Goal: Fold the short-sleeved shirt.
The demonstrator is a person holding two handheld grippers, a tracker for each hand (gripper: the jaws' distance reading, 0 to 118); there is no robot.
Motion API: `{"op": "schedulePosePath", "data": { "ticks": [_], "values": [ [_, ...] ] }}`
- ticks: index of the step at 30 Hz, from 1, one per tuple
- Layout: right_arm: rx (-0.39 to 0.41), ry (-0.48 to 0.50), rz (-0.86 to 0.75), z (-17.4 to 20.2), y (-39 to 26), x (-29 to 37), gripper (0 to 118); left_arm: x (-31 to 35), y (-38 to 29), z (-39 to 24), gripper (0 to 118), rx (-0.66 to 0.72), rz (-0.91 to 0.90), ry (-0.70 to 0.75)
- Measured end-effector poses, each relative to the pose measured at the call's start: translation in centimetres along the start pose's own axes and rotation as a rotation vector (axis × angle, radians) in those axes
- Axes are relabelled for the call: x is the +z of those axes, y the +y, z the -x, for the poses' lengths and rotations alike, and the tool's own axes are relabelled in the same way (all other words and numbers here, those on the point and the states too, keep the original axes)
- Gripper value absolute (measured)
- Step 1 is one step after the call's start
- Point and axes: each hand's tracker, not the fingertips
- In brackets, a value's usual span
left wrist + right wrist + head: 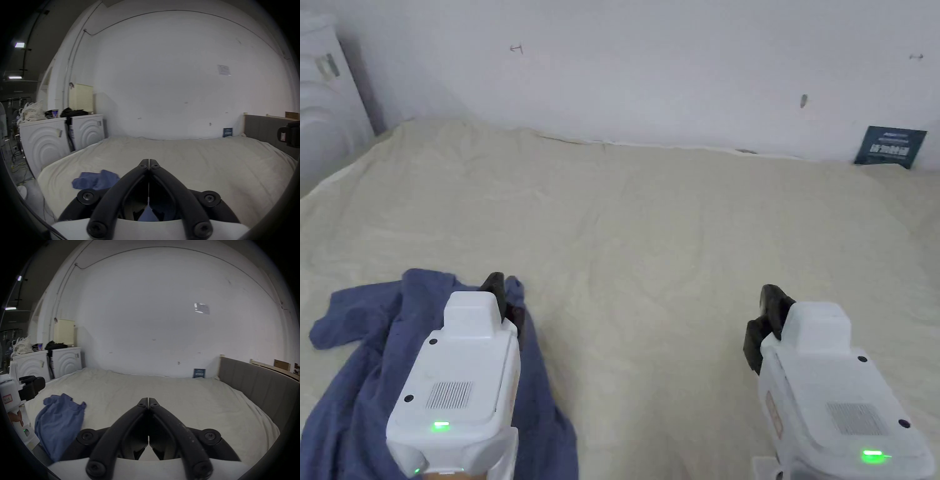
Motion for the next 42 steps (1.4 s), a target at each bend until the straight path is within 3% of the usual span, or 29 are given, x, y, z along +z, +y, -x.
{"op": "schedulePosePath", "data": {
  "ticks": [8,14,20,26,28,30,32,33,34,36,38,42],
  "values": [
    [0.025,0.237,-0.009,8.7,-0.2,-3.2,1,2.9,-0.5,10.4,0,-0.014,0.024,0.242],
    [0.027,0.340,-0.005,13.4,-0.8,-4.1,1,5.2,-1.0,15.9,0,-0.026,0.062,0.340],
    [0.032,0.382,0.010,14.8,-1.3,-4.5,1,5.7,-1.7,17.8,1,-0.033,0.110,0.355],
    [0.041,0.353,0.013,13.3,-1.5,-4.9,1,3.1,-2.7,17.5,3,0.027,0.226,0.250],
    [0.045,0.328,0.020,12.5,-1.6,-5.2,1,1.6,-2.8,16.9,13,0.059,0.293,0.198],
    [0.047,0.301,0.028,11.7,-1.7,-5.4,1,-0.3,-3.2,16.5,15,0.112,0.364,0.151],
    [0.047,0.272,0.039,10.8,-2.0,-5.7,1,-2.5,-3.9,16.1,30,0.155,0.459,0.114],
    [0.046,0.259,0.045,10.4,-2.2,-5.8,1,-3.6,-4.3,15.9,48,0.175,0.490,0.109],
    [0.043,0.244,0.051,10.0,-2.3,-5.8,1,-4.9,-4.8,15.6,78,0.190,0.551,0.084],
    [0.042,0.217,0.064,9.2,-2.6,-6.0,1,-6.9,-5.9,15.0,113,0.212,0.630,0.064],
    [0.039,0.192,0.079,8.5,-3.0,-6.2,1,-8.8,-7.1,14.1,118,0.199,0.684,0.066],
    [0.035,0.153,0.107,7.1,-3.7,-6.2,1,-11.9,-10.3,12.8,110,0.178,0.811,0.065]
  ]
}}
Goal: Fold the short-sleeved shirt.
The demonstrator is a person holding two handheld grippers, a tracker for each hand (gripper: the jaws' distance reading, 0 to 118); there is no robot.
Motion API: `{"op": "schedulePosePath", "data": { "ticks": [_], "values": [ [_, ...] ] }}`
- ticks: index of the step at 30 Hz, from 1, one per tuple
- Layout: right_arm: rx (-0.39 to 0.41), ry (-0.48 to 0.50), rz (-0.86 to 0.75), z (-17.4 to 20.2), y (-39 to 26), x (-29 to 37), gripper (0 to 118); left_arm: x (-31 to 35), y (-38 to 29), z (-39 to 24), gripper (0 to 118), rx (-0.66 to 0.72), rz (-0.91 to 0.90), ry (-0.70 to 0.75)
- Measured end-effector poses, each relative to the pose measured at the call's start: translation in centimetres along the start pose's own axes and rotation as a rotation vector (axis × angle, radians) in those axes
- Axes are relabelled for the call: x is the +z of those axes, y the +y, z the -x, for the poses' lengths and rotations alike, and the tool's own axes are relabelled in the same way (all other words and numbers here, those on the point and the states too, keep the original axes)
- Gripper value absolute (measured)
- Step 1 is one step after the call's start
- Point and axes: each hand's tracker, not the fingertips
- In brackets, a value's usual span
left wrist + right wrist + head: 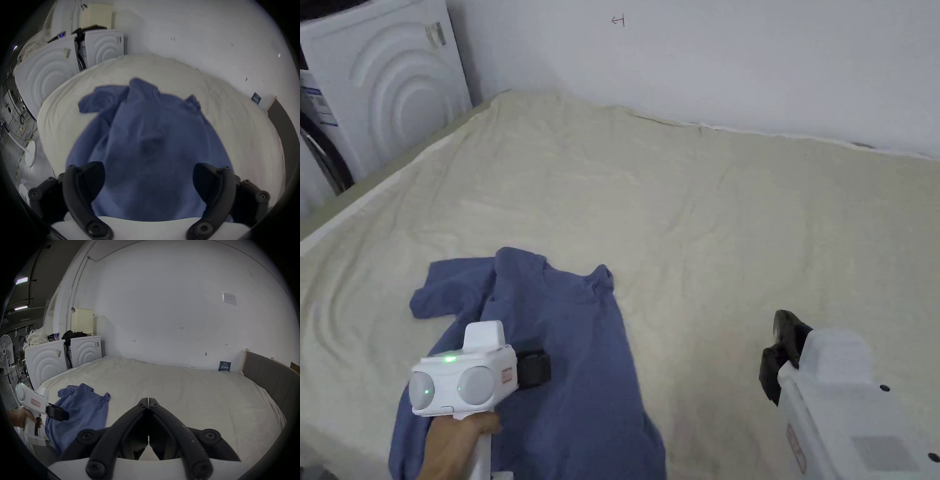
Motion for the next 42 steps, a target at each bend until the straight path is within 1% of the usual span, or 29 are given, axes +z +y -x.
{"op": "schedulePosePath", "data": {
  "ticks": [3,4,5,6,7,8,9,11,13,14,17,21,25,29,33,39,40,42],
  "values": [
    [0.004,-0.029,0.016,-1.0,-0.6,0.2,1,-2.7,-1.1,-1.0,82,-0.025,0.071,-0.004],
    [0.003,-0.036,0.022,-1.4,-0.7,0.3,1,-3.5,-1.4,-1.4,75,-0.024,0.111,0.008],
    [0.001,-0.046,0.028,-1.8,-0.9,0.4,1,-3.4,-1.9,-1.8,75,-0.032,0.083,0.019],
    [-0.002,-0.055,0.035,-2.1,-1.1,0.5,1,-2.6,-2.1,-2.1,67,-0.058,0.021,0.040],
    [-0.005,-0.062,0.040,-2.4,-1.2,0.6,1,-2.2,-2.0,-2.4,40,-0.071,0.029,0.025],
    [-0.010,-0.070,0.042,-2.7,-1.2,0.7,1,-2.0,-2.0,-2.6,16,-0.090,0.026,-0.038],
    [-0.015,-0.076,0.043,-2.9,-1.3,0.8,1,-1.9,-1.9,-2.9,5,-0.105,0.020,-0.061],
    [-0.023,-0.081,0.047,-3.4,-1.3,0.9,1,-2.6,-1.8,-2.9,5,-0.156,0.039,-0.007],
    [-0.030,-0.089,0.042,-3.8,-1.2,1.3,1,-2.2,-1.7,-2.6,4,-0.138,0.030,-0.016],
    [-0.034,-0.091,0.037,-4.0,-1.2,1.5,1,-1.6,-1.6,-2.3,4,-0.091,-0.002,-0.045],
    [-0.047,-0.097,0.023,-4.7,-1.1,2.2,1,1.6,-0.7,-2.2,4,-0.037,-0.081,-0.125],
    [-0.065,-0.105,0.011,-5.8,-1.1,3.0,1,7.2,1.3,-4.1,4,-0.025,-0.164,-0.236],
    [-0.091,-0.125,-0.009,-7.0,-1.1,4.5,1,12.4,4.6,-8.0,4,-0.039,-0.233,-0.399],
    [-0.110,-0.162,-0.035,-8.6,-1.0,6.6,1,16.2,8.5,-12.8,4,-0.108,-0.339,-0.538],
    [-0.125,-0.209,-0.057,-10.9,-1.0,8.7,1,19.9,11.2,-18.8,4,-0.179,-0.372,-0.660],
    [-0.132,-0.316,-0.081,-14.9,-1.4,11.6,1,22.2,11.7,-27.9,4,-0.286,-0.358,-0.835],
    [-0.139,-0.332,-0.085,-15.6,-1.5,12.2,1,22.2,11.1,-29.3,4,-0.314,-0.353,-0.826],
    [-0.151,-0.358,-0.085,-16.6,-1.7,13.1,1,22.1,9.7,-31.9,4,-0.361,-0.319,-0.863]
  ]
}}
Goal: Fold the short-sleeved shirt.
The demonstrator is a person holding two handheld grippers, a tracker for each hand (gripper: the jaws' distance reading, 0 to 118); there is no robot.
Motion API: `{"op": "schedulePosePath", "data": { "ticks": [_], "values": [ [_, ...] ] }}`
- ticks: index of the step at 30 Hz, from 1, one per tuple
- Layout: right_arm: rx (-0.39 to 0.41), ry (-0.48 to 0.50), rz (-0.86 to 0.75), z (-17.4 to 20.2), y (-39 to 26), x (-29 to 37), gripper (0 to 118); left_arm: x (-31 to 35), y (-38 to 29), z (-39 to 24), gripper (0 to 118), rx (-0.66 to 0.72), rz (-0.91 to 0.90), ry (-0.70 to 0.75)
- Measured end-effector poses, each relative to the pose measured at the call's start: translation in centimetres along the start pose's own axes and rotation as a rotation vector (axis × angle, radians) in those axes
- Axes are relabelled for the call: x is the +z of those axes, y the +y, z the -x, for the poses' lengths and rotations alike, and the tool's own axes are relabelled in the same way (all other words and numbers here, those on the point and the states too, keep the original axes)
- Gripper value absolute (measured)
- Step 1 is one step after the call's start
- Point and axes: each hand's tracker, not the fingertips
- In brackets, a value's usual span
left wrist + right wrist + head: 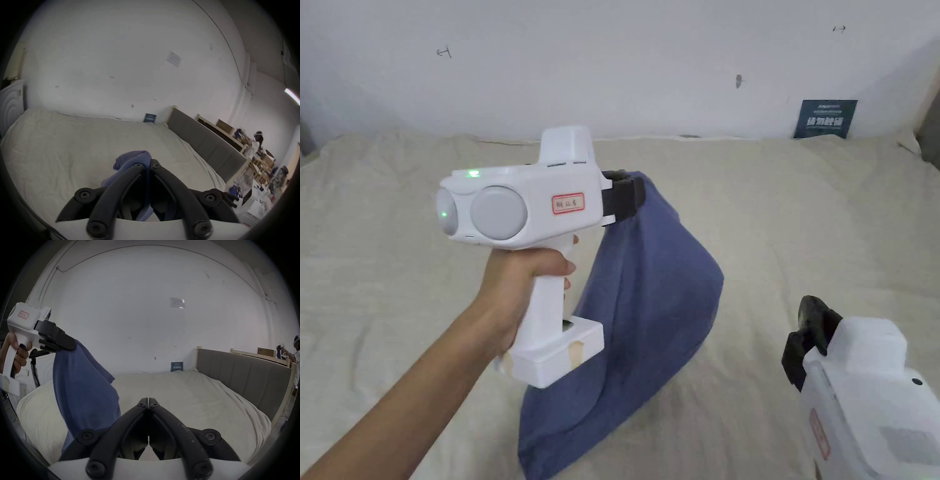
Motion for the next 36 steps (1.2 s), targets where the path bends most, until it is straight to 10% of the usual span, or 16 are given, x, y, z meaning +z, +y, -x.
{"op": "schedulePosePath", "data": {
  "ticks": [9,23,25,29,36],
  "values": [
    [-0.021,-0.100,0.021,-3.4,-0.4,1.6,1,-8.0,-7.6,-3.0,4,-0.037,0.296,-0.120],
    [-0.019,-0.077,0.076,-2.8,-1.8,0.7,1,-14.5,-25.9,0.1,5,-0.304,0.630,0.152],
    [-0.012,-0.073,0.079,-2.6,-1.7,0.8,1,-14.1,-25.1,0.0,23,-0.257,0.610,0.161],
    [-0.010,-0.069,0.066,-2.3,-1.2,0.9,1,-12.0,-22.6,-0.1,115,-0.167,0.505,0.136],
    [0.019,-0.049,0.024,-1.2,0.4,1.5,1,-5.3,-15.8,-0.1,115,-0.140,0.170,0.209]
  ]
}}
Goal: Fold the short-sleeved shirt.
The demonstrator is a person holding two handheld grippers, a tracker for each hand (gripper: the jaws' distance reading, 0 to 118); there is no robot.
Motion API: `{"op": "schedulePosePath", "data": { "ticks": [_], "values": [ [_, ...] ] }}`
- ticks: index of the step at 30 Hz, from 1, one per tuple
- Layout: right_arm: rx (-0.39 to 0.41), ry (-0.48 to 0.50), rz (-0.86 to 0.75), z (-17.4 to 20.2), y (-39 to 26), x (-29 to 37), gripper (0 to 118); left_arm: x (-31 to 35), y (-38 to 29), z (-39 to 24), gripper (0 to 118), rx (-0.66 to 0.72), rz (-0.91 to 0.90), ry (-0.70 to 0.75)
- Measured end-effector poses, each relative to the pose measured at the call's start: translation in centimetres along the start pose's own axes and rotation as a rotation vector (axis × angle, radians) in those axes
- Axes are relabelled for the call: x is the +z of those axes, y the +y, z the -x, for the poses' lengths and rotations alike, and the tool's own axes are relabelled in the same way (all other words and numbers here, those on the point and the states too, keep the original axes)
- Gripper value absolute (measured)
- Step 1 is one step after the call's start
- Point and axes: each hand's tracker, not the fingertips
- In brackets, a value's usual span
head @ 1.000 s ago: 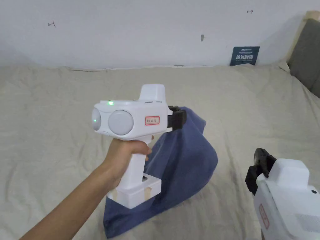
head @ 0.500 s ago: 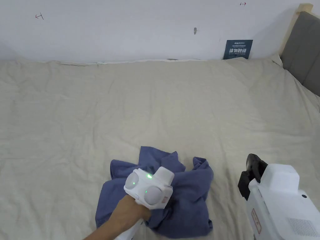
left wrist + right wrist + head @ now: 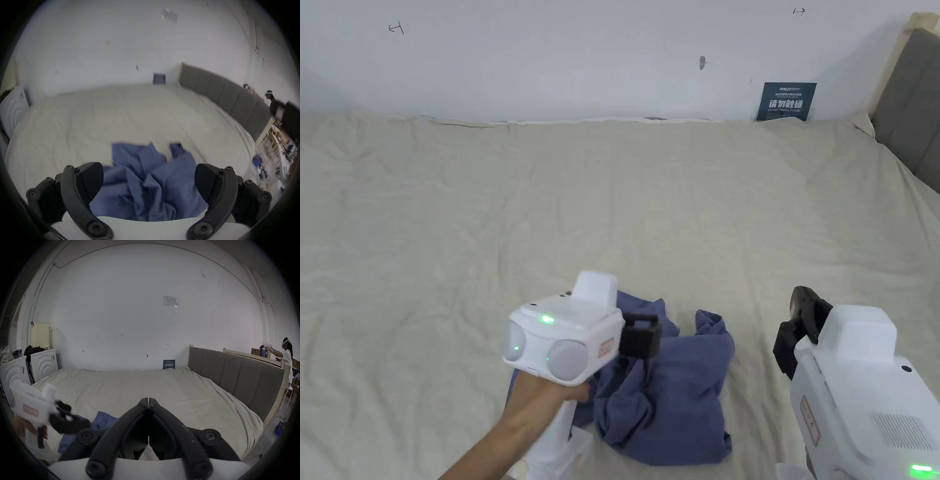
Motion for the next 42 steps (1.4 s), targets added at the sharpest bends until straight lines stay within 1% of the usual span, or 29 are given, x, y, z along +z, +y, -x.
{"op": "schedulePosePath", "data": {
  "ticks": [5,7,9,10,12,14,15,16,17,25,27,29,31,36,39,40,41,42],
  "values": [
    [0.000,0.001,-0.043,0.7,1.5,0.4,1,6.0,2.2,2.4,115,0.013,-0.287,0.189],
    [0.007,0.003,-0.056,0.8,2.0,0.4,1,7.8,2.4,3.4,114,0.020,-0.351,0.259],
    [0.017,0.008,-0.069,1.0,2.5,0.4,1,9.1,2.2,4.5,111,0.031,-0.406,0.322],
    [0.023,0.010,-0.076,1.0,2.6,0.3,1,9.7,2.0,5.1,105,0.029,-0.432,0.353],
    [0.028,0.014,-0.087,1.1,3.0,0.3,1,10.4,1.5,5.9,90,0.023,-0.449,0.412],
    [0.029,0.018,-0.099,1.3,3.3,0.4,1,11.2,1.0,6.7,62,0.029,-0.459,0.422],
    [0.030,0.022,-0.106,1.3,3.4,0.4,1,11.5,0.7,7.0,42,0.032,-0.465,0.423],
    [0.031,0.025,-0.111,1.4,3.4,0.5,1,11.6,0.6,7.3,11,0.043,-0.463,0.421],
    [0.033,0.027,-0.115,1.4,3.4,0.4,1,11.7,0.5,7.6,1,0.059,-0.446,0.410],
    [0.035,0.036,-0.110,1.7,3.3,0.6,1,11.2,-0.1,8.0,0,0.119,-0.380,0.376],
    [0.036,0.035,-0.108,1.7,3.2,0.6,1,10.4,-0.1,8.1,0,0.139,-0.281,0.356],
    [0.036,0.034,-0.105,1.5,3.1,0.5,1,9.2,-0.4,8.5,0,0.165,-0.124,0.322],
    [0.035,0.032,-0.101,1.3,2.9,0.3,1,7.5,-1.7,9.0,0,0.203,-0.009,0.268],
    [0.026,0.033,-0.083,0.7,2.0,-0.3,1,4.4,-6.5,9.2,0,0.295,0.187,0.210],
    [0.025,0.034,-0.066,0.4,1.4,-0.6,1,2.9,-9.2,9.0,0,0.333,0.254,0.208],
    [0.026,0.035,-0.057,0.3,1.2,-0.8,1,2.2,-10.0,9.2,1,0.340,0.274,0.208],
    [0.026,0.035,-0.053,0.2,1.0,-0.9,1,1.8,-10.6,9.0,5,0.335,0.292,0.204],
    [0.025,0.034,-0.048,0.5,1.0,-0.7,1,1.5,-11.0,8.9,20,0.331,0.300,0.215]
  ]
}}
